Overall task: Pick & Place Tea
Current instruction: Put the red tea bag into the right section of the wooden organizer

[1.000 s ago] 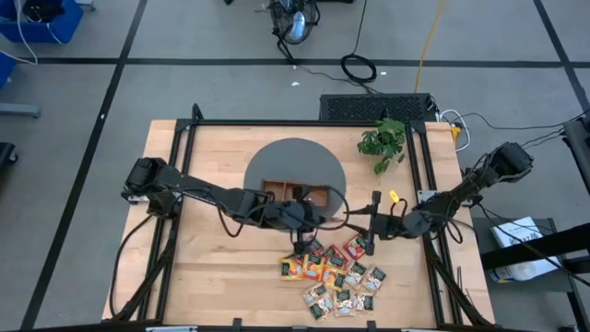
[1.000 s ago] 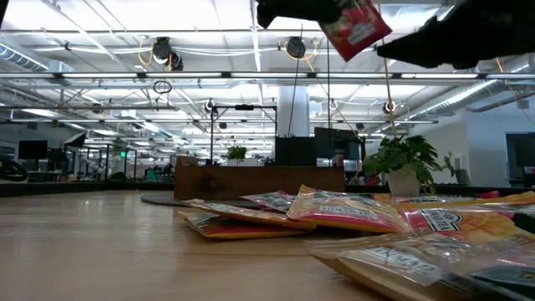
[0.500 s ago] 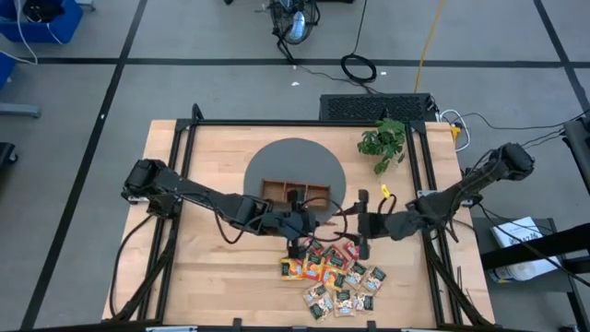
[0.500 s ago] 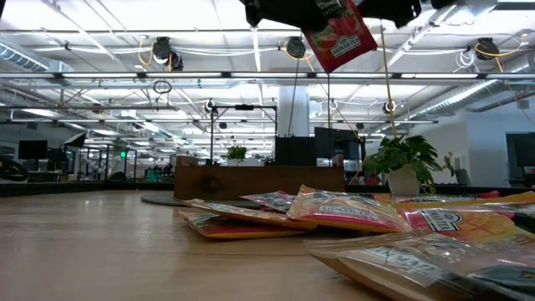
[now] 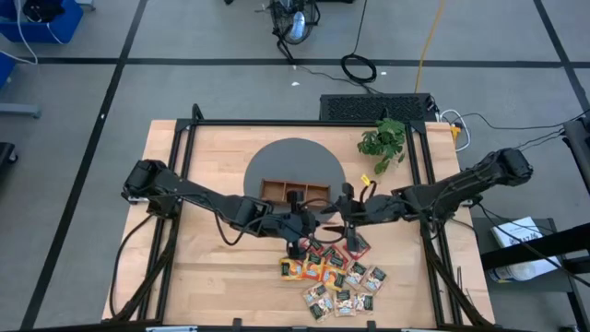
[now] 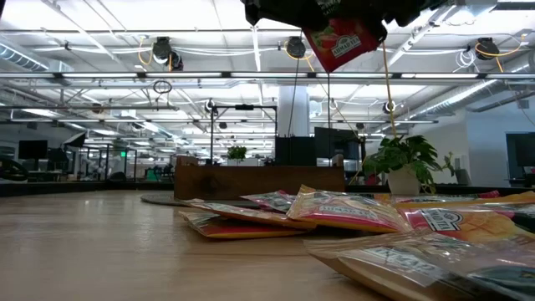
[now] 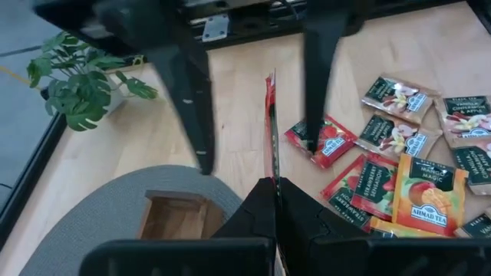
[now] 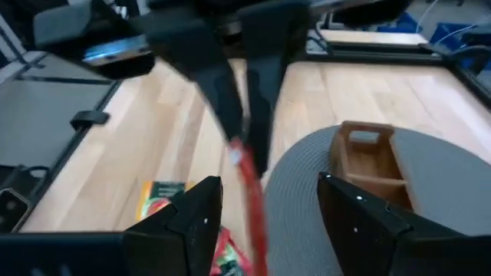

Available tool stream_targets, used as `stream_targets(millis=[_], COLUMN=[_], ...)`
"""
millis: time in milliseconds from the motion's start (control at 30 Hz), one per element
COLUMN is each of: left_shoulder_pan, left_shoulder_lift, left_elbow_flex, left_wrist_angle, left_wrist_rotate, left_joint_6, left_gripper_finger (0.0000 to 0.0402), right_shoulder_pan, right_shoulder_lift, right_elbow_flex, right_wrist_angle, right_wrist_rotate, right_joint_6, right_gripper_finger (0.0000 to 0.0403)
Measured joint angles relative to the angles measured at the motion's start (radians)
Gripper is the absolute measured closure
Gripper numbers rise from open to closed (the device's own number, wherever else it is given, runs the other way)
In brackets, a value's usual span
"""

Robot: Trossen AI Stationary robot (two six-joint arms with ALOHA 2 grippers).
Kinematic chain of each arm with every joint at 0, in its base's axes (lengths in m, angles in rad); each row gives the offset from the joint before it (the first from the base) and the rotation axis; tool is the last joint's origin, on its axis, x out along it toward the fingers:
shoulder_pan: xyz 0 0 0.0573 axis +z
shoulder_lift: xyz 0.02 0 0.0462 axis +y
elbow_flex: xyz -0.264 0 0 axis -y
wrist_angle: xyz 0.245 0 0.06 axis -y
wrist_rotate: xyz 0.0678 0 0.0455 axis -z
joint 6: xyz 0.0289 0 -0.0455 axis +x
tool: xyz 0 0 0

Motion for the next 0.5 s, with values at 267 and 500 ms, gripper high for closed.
stream_targets(millis=[267,500], left_shoulder_pan=[0.004,0.003], left_shoulder_lift=[0.000,0.000], left_elbow_flex=[0.000,0.000], left_wrist_angle=[-0.008,-0.008], left_wrist_rotate=[0.000,0.001], left_joint_6=[-0.002,-0.006], left_gripper_finger=[0.0398,0.0398], right_shoulder_pan=[0.001,-0.002], right_shoulder_lift=[0.010,0.010], right_elbow_flex=[-0.001,-0.001], right_wrist_angle=[0.049,0.078], right_wrist_rotate=[-0.029,-0.081], right_joint_6=[-0.052,-0.072], right_gripper_finger=[0.0255,0.0325])
